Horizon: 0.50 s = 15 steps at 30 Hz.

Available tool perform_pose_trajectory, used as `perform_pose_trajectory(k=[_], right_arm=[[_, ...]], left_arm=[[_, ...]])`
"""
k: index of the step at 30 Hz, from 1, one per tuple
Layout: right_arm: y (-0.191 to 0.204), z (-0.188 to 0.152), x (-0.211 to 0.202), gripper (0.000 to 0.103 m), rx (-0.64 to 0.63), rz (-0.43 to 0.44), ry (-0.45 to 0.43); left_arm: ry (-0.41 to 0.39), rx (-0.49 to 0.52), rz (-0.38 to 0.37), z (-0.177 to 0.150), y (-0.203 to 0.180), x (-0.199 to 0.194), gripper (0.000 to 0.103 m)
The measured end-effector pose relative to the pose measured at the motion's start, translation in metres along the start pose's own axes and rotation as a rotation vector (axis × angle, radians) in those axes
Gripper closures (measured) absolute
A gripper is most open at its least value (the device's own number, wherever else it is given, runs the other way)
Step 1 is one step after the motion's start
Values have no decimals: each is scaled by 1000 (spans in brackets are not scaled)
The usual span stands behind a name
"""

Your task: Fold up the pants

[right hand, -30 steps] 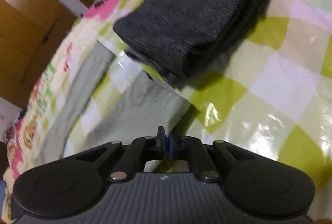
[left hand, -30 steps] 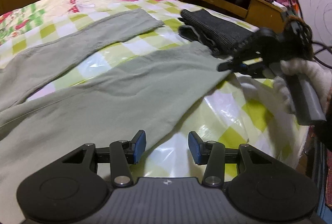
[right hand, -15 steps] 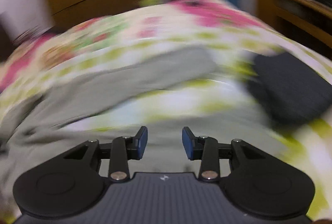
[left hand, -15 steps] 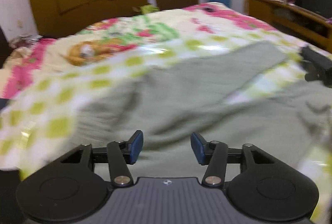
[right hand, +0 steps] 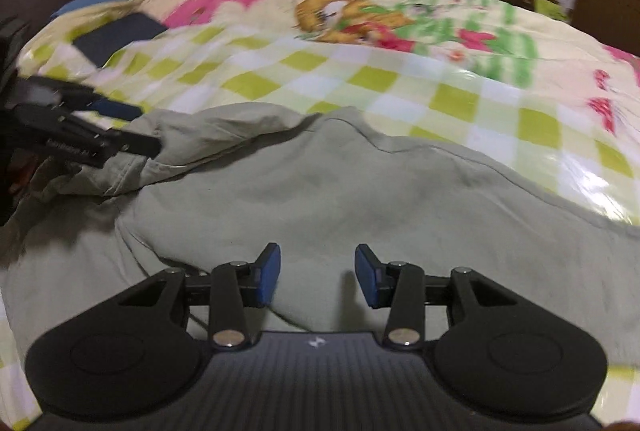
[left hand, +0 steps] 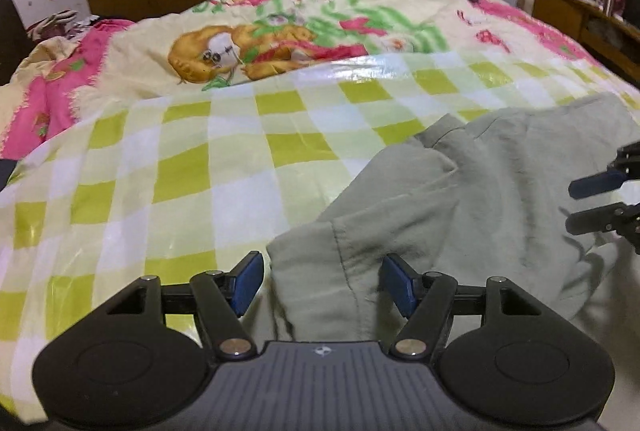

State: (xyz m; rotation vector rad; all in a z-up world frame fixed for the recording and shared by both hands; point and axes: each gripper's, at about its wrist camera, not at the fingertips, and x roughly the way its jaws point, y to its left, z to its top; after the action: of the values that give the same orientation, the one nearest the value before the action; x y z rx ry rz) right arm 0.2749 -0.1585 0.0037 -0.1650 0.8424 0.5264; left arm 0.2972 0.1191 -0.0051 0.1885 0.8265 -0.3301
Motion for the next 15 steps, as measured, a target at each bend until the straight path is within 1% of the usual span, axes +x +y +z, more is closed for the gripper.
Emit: perform_pose_trajectory(k=[2, 4, 5, 7, 9, 10, 12, 15], right_arm=[[0, 6, 6, 61, -14, 9, 15], [-1, 9, 6, 61, -19, 15, 21], [-2, 11, 6, 61, -20, 19, 22], [-3, 15, 6, 60, -17, 20, 20], [-4, 18, 8, 60, -12, 21, 19], [-3, 19, 10, 60, -11, 22, 19], [-2, 21, 12, 60, -18, 24, 18], [0, 23, 13, 60, -40, 28, 13]], left_arm=[[19, -1, -17, 6, 7, 7, 25], [45, -31, -71, 11, 18, 11, 25], [50, -41, -83, 12, 20, 12, 26], [77, -21, -85, 14, 20, 16, 35], [111, 8, -65, 14, 17, 21, 51], [109, 21, -63, 14, 15, 20, 54], [86, 57, -58, 14, 9, 14, 68], [38, 99, -42, 15, 3, -2, 73]])
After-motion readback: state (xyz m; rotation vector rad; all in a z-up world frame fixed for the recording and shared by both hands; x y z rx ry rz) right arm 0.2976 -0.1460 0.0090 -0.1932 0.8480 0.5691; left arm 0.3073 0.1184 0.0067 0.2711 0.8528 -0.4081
